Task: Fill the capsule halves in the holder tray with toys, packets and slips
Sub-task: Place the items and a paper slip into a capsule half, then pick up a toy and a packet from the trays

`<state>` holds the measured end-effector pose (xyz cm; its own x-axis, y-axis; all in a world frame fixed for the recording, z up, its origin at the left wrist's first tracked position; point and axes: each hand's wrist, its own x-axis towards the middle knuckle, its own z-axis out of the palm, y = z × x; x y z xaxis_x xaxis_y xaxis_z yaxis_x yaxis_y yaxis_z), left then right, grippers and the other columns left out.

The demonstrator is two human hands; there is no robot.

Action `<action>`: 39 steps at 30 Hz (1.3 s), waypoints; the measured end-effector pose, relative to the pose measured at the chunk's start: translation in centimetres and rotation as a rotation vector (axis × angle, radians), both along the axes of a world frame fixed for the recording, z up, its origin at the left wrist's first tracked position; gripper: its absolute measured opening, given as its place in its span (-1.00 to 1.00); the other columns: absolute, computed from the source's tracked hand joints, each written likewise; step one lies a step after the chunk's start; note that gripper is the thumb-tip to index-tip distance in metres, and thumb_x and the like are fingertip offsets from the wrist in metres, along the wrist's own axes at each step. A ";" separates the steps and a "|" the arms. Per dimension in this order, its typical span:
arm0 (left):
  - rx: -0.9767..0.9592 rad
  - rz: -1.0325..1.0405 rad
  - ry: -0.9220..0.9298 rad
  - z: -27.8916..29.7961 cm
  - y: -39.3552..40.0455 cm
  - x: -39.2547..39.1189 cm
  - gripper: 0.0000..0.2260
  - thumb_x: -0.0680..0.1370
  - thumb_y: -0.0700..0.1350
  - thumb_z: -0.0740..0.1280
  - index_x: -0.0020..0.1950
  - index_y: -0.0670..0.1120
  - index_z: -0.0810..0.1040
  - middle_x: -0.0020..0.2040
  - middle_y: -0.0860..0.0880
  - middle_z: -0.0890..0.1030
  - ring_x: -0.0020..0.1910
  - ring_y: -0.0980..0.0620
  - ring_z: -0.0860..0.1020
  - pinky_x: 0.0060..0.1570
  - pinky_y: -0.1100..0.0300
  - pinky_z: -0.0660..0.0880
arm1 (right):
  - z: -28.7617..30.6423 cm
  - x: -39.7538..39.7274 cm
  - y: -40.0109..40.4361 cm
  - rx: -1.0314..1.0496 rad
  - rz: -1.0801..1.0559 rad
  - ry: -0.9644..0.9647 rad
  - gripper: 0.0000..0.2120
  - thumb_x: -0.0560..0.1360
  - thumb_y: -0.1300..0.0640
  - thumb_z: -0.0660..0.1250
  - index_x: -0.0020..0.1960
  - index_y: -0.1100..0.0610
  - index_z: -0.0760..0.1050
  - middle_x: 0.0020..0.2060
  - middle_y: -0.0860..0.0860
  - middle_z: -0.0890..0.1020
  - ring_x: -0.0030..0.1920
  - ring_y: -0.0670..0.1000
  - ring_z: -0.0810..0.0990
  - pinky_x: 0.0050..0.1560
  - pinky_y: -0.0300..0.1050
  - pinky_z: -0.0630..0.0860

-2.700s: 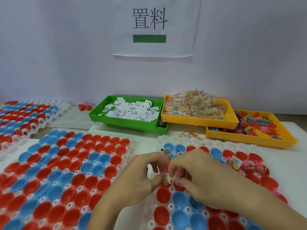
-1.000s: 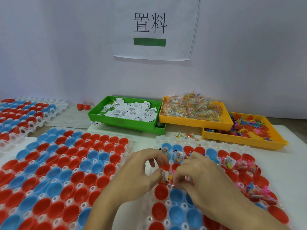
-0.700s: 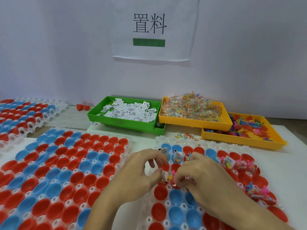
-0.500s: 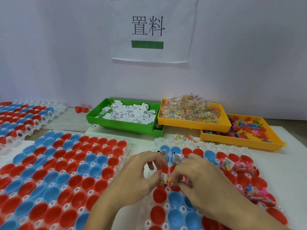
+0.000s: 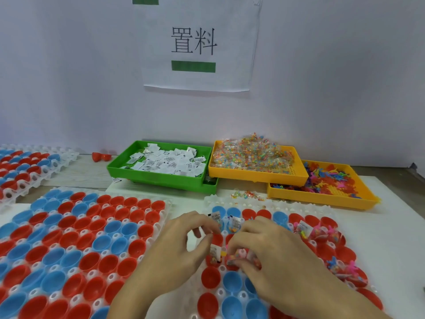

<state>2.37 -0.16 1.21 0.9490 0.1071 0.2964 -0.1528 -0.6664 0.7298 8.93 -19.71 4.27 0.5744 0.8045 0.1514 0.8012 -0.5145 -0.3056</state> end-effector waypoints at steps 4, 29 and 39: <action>-0.063 0.085 -0.095 -0.4 0.1 0.5 -0.70 0.53 -0.29 0.37 -0.10 0.15 0.65 -0.14 0.13 0.64 -0.16 0.07 0.53 -0.35 0.24 0.40 | 1.4 1.6 -2.1 0.112 -0.106 0.046 -0.86 0.54 -0.16 0.31 0.06 -0.18 0.55 -0.08 -0.30 0.55 0.04 -0.27 0.45 0.03 -0.31 0.44; -0.279 0.471 -0.230 -3.1 0.4 3.1 -0.65 0.49 -0.52 0.28 -0.19 -0.08 0.64 -0.29 0.07 0.64 -0.32 0.01 0.50 -0.34 0.13 0.44 | -3.7 25.9 -11.9 0.115 -0.799 0.093 -0.85 0.50 0.19 0.48 0.05 0.17 0.67 0.08 0.14 0.65 0.07 0.11 0.59 0.07 -0.04 0.52; -0.325 0.413 -0.212 -2.3 -0.3 2.7 -0.65 0.50 -0.50 0.29 -0.19 -0.06 0.64 -0.22 0.03 0.65 -0.34 0.00 0.51 -0.34 0.09 0.44 | -4.1 25.2 -12.4 0.303 -0.834 0.060 -0.81 0.57 0.21 0.38 0.17 0.14 0.63 -0.03 0.18 0.68 -0.12 0.06 0.62 -0.02 -0.09 0.56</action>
<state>5.07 -0.47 -1.11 0.7326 0.5740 0.3659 -0.0928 -0.4483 0.8891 34.12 -32.12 0.18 0.9693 0.0513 0.2403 0.1801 -0.8136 -0.5528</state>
